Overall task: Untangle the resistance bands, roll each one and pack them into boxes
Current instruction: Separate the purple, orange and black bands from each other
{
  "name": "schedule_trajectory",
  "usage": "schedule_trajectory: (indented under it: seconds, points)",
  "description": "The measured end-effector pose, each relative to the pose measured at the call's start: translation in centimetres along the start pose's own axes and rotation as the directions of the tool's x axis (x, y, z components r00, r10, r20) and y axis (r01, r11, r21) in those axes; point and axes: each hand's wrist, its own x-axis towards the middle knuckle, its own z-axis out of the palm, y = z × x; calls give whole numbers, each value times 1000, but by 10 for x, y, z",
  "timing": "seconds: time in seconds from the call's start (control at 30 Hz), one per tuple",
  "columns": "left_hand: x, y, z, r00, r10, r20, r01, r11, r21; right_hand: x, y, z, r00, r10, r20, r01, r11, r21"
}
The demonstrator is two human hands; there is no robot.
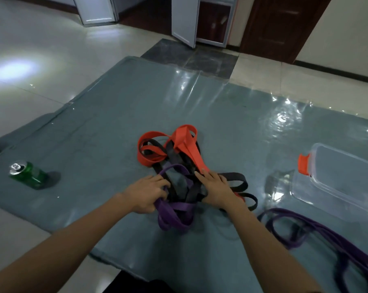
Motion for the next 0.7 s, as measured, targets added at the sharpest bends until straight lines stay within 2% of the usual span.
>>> schedule_trajectory:
  seconds: [0.07,0.23,0.3,0.43,0.53,0.7]
  points:
    - [-3,-1,6,1000,0,-2,0,1000,5,4,0,4,999,-30,37,34,995,-94]
    - [-5,1,11,1000,-13,16,13,1000,-16,7,-3,12,994,-104,-23,97,977,-192]
    - [-7,0,9,1000,-18,17,18,999,-28,7,-3,13,992,-110,-68,100,986,-130]
    - [-8,-7,-3,999,-42,-1,42,999,-21,-1,-5,-9,976,-86,-201,110,987,115]
    - [-3,-9,-21,992,-25,-124,26,1000,10,-7,-16,-41,942,-49,-332,122,971,203]
    - [12,-10,-61,953,20,-302,0,998,64,-19,-39,-116,854,-31,-520,238,911,337]
